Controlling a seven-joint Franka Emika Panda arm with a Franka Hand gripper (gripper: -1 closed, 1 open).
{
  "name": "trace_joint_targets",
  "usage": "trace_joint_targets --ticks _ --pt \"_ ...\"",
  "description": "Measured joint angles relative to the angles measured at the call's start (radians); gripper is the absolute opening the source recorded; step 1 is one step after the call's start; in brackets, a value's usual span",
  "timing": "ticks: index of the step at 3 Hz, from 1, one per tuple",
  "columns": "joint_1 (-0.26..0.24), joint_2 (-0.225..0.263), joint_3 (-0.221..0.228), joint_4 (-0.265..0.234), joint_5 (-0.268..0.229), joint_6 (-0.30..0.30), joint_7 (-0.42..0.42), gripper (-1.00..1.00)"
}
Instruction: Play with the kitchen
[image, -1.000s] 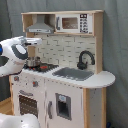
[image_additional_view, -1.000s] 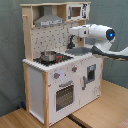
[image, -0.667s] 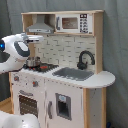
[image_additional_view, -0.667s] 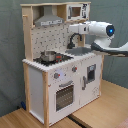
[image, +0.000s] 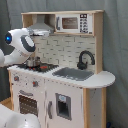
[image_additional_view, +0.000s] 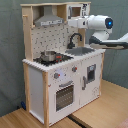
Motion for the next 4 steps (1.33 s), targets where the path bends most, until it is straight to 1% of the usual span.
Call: trace_joint_targets --ticks 1,2,3,4 --pt "-0.048 0.058 0.008 0.057 0.0 0.0 -0.04 1.0" --pt "-0.121 0.068 0.01 0.066 -0.002 0.072 -0.055 1.0" --pt "-0.188 0.133 0.028 0.058 -0.002 0.106 -0.068 1.0" --pt "-0.233 0.133 0.073 0.116 -0.001 0.055 -0.064 1.0"
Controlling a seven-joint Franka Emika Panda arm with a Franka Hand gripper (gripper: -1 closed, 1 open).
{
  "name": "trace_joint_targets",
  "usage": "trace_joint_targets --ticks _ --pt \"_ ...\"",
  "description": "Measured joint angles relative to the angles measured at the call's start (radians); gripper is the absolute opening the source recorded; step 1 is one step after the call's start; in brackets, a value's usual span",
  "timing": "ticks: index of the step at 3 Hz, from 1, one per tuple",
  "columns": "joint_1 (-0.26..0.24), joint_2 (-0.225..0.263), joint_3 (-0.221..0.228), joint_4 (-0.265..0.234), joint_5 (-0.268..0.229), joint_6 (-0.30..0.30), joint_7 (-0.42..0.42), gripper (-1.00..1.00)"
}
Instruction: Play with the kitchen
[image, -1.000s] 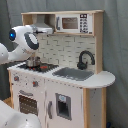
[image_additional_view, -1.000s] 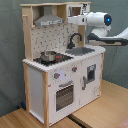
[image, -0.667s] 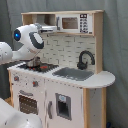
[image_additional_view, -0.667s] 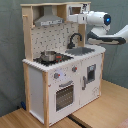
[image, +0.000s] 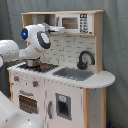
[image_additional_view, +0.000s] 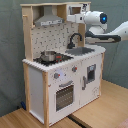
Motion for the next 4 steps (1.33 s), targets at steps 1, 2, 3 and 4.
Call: trace_joint_targets --ticks 1,2,3,4 --pt "-0.073 0.0 0.041 0.061 0.001 -0.007 0.009 1.0" --pt "-0.12 0.0 0.081 0.099 0.001 -0.022 0.016 1.0" --pt "-0.12 0.0 0.082 0.099 0.001 -0.022 0.016 -1.0" --pt "0.009 0.015 0.003 0.025 0.001 -0.031 0.005 -1.0"
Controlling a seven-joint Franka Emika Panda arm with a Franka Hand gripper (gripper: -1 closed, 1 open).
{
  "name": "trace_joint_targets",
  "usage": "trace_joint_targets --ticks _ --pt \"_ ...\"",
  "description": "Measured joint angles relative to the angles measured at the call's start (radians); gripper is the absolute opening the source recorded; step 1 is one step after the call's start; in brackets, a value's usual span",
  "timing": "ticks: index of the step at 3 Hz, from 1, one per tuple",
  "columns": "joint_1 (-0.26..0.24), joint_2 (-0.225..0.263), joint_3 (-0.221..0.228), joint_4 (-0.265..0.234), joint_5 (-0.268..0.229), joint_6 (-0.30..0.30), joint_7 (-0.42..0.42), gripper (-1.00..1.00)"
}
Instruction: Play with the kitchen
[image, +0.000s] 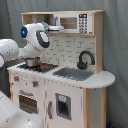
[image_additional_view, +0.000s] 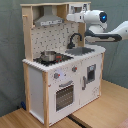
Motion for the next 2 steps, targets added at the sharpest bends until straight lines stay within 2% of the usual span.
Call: trace_joint_targets --ticks 2 --pt "0.151 0.024 -0.099 -0.084 0.0 0.016 -0.041 -1.0"
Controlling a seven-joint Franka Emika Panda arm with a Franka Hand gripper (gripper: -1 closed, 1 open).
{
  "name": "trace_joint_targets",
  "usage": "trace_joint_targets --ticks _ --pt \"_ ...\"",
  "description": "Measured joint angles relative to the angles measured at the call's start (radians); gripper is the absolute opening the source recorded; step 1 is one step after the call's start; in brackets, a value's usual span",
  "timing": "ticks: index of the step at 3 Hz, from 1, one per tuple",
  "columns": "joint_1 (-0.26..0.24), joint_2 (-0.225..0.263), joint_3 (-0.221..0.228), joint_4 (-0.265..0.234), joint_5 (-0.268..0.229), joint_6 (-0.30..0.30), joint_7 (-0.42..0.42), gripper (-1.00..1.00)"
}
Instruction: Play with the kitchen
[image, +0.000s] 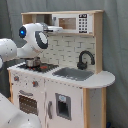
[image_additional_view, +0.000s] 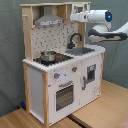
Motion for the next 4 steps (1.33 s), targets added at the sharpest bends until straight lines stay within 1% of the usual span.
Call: trace_joint_targets --ticks 3,4 --pt "0.222 0.002 -0.163 -0.126 0.0 0.022 -0.052 -1.0" --pt "0.245 -0.001 -0.184 -0.135 0.0 0.026 -0.06 -1.0"
